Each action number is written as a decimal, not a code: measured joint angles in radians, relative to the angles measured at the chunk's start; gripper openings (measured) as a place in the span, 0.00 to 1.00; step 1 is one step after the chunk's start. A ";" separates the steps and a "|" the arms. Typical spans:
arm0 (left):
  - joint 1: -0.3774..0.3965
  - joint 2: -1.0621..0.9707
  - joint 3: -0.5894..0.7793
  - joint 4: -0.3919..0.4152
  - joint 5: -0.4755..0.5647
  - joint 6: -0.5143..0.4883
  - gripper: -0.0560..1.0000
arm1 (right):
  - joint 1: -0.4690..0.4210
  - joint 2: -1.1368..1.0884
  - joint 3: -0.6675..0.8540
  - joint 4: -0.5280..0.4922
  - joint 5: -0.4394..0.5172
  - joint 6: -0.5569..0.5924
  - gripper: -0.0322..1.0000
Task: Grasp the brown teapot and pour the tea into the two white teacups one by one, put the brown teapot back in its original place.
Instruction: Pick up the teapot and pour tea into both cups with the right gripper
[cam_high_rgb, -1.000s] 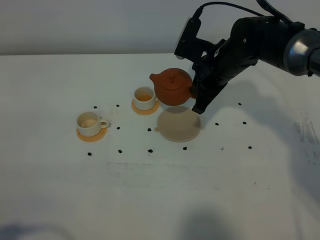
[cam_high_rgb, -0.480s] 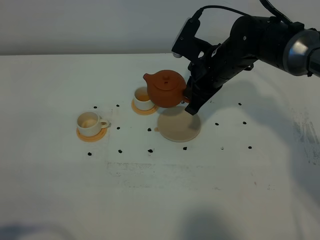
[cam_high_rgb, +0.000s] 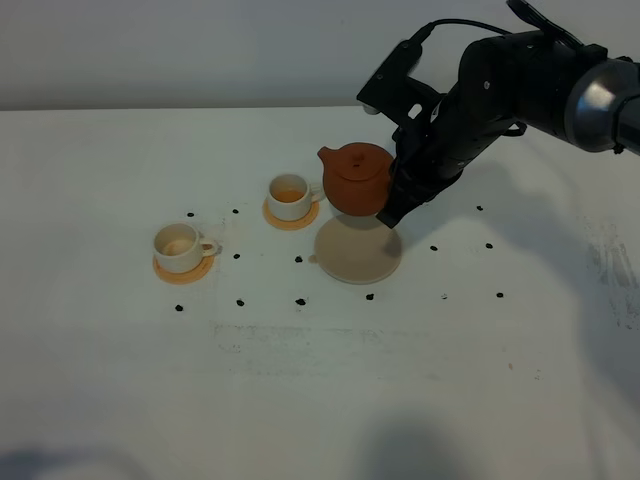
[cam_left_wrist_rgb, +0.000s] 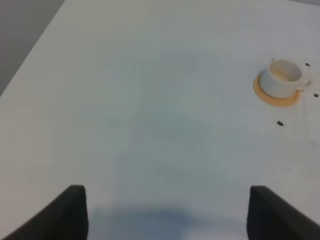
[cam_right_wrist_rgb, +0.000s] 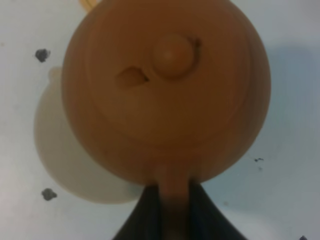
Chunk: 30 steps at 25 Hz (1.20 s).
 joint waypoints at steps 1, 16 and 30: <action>0.000 0.000 0.000 0.000 0.000 0.000 0.68 | 0.003 0.000 0.000 -0.003 0.001 0.002 0.12; 0.000 0.000 0.000 0.000 0.000 0.000 0.68 | 0.047 -0.002 0.000 -0.079 -0.024 0.162 0.12; 0.000 0.000 0.000 0.000 0.000 0.000 0.68 | 0.064 -0.055 0.001 -0.183 -0.019 0.382 0.12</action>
